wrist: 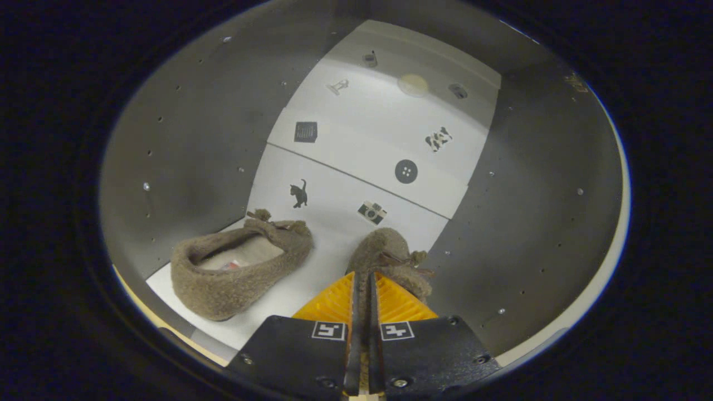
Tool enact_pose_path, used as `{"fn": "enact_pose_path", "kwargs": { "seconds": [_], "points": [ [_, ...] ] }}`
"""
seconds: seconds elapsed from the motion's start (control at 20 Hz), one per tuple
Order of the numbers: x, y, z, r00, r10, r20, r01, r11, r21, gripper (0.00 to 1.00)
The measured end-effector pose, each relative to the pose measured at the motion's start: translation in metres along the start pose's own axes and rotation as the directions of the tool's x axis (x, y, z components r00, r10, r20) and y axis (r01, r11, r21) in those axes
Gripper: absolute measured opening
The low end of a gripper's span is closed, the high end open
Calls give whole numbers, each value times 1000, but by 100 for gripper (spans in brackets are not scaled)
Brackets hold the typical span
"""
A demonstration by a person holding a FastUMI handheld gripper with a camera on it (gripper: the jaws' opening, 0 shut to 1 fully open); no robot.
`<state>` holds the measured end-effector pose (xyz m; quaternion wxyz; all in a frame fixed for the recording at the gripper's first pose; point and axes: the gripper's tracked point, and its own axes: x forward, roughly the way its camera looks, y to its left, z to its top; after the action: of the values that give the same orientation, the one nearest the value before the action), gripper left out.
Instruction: Open the shoe cabinet door, grab the shoes and put them into the shoe cabinet, then close the shoe cabinet door.
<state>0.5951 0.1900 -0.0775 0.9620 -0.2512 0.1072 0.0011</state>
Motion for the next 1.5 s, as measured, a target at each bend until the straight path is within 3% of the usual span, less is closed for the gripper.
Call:
{"fn": "enact_pose_path", "kwargs": {
  "seconds": [0.45, 0.65, 1.0, 1.2, 1.25, 1.5],
  "points": [
    [6, 4, -4, 1000, -22, -10, 22, 998, 67, 17],
    [-22, -3, 18, 999, -32, 44, 27, 993, 119, 20],
    [-140, -3, 56, 989, 3, 148, -46, 958, 284, 65],
    [-222, 13, 53, 989, 85, 121, -124, 925, 358, 96],
    [-242, 15, 52, 988, 106, 108, -139, 918, 372, 100],
    [-344, -8, 64, 979, 143, 146, -190, 903, 386, 100]
  ]
}}
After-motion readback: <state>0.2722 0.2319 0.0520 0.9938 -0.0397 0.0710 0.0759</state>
